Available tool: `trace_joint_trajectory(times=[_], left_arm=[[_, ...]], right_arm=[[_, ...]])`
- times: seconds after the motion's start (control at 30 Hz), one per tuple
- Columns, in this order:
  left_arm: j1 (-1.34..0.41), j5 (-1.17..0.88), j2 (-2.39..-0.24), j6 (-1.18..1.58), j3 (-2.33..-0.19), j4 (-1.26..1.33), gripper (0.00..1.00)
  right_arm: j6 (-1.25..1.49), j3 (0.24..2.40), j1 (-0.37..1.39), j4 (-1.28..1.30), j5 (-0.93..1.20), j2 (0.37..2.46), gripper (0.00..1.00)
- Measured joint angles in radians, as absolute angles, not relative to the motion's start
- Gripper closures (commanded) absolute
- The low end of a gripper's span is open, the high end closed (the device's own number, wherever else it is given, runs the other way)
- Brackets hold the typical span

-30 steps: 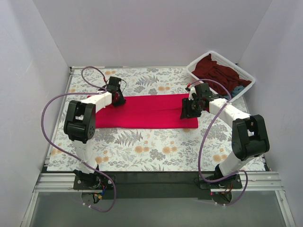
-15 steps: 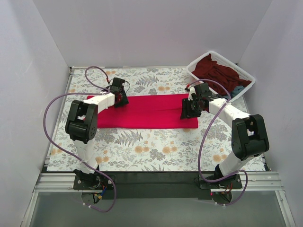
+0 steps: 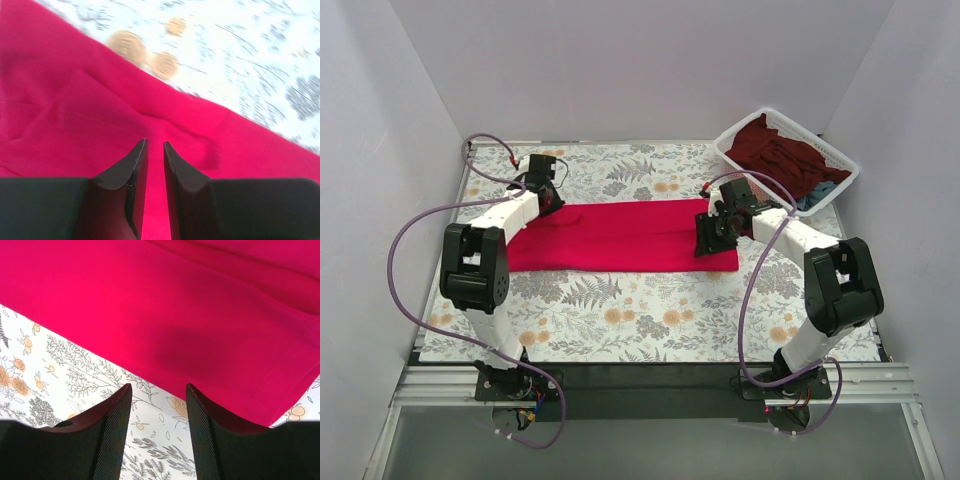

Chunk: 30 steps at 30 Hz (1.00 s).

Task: Fold and stack the t-shirts
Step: Fold the tshirt

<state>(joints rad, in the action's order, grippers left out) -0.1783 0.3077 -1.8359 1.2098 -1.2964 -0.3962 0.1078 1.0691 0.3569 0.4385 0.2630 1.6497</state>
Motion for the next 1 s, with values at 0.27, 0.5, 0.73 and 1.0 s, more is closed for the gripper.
trace_joint_trajectory(times=[0.27,0.5,0.73,1.0], left_arm=[[-0.136,0.310,-1.957,1.212,-1.299,-0.389,0.83],[-0.146,0.318,-2.032,1.201,-1.383,-0.388,0.80],[-0.146,0.308,-2.185,1.165,-1.599,-0.393,0.75],[-0.190,0.254,-2.358,1.094,-1.855,-0.379,0.62]], right_arm=[[0.095,1.092,0.383,0.438,0.229,1.701,0.46],[0.070,1.089,0.421,0.449,0.179,1.752,0.46],[0.041,1.056,0.499,0.464,0.178,1.737,0.46],[0.020,1.027,0.813,0.584,0.331,1.713,0.46]])
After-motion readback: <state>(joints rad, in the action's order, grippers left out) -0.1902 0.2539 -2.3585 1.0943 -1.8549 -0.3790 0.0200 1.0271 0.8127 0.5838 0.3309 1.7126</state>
